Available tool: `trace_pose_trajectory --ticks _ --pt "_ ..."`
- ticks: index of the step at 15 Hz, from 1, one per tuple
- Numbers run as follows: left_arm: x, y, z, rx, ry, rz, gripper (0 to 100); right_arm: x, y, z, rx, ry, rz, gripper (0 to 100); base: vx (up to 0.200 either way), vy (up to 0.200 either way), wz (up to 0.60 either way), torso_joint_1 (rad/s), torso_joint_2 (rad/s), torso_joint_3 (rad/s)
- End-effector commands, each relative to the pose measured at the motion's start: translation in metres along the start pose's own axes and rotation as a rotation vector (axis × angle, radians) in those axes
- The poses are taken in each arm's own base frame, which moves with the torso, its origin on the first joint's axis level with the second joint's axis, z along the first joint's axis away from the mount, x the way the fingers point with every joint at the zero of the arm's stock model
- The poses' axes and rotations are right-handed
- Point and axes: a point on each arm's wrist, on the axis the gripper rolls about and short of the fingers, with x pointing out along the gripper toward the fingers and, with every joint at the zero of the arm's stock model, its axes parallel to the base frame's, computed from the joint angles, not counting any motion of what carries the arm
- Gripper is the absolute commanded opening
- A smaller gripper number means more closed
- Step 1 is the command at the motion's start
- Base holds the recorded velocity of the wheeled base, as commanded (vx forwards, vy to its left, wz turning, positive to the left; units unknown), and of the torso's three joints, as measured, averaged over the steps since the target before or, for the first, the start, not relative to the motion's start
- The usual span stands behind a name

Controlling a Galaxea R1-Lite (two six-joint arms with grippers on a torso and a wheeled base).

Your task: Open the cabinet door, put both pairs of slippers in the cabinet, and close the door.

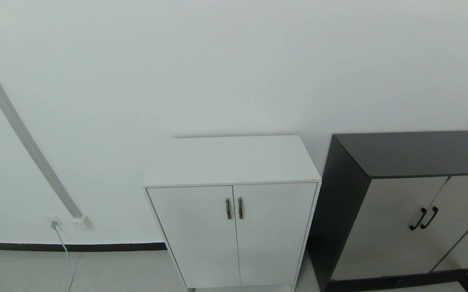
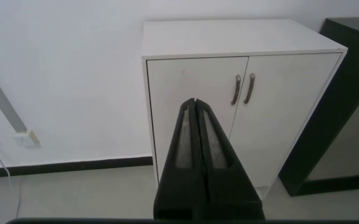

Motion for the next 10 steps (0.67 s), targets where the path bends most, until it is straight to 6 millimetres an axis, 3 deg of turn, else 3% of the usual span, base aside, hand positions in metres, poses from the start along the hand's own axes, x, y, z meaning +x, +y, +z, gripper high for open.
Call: trace_pose_trajectory --ticks 1,4,10 --pt "0.0001 0.0000 0.0000 0.000 0.001 0.000 0 -0.0029 0.0002 0.0000 -0.010 -0.034 0.026 0 0.000 0.000 0.00 0.000 0.00 0.000" --pt "0.0001 0.0000 0.0000 0.000 0.001 0.000 0 -0.0058 -0.0006 -0.0053 -0.141 -0.062 0.039 0 0.000 0.000 0.00 0.000 0.00 0.000" --pt "0.0001 0.0000 0.0000 0.000 0.001 0.000 0 -0.0078 0.0004 -0.0067 -0.092 -0.096 -0.119 0 0.000 0.000 0.00 0.000 0.00 0.000"
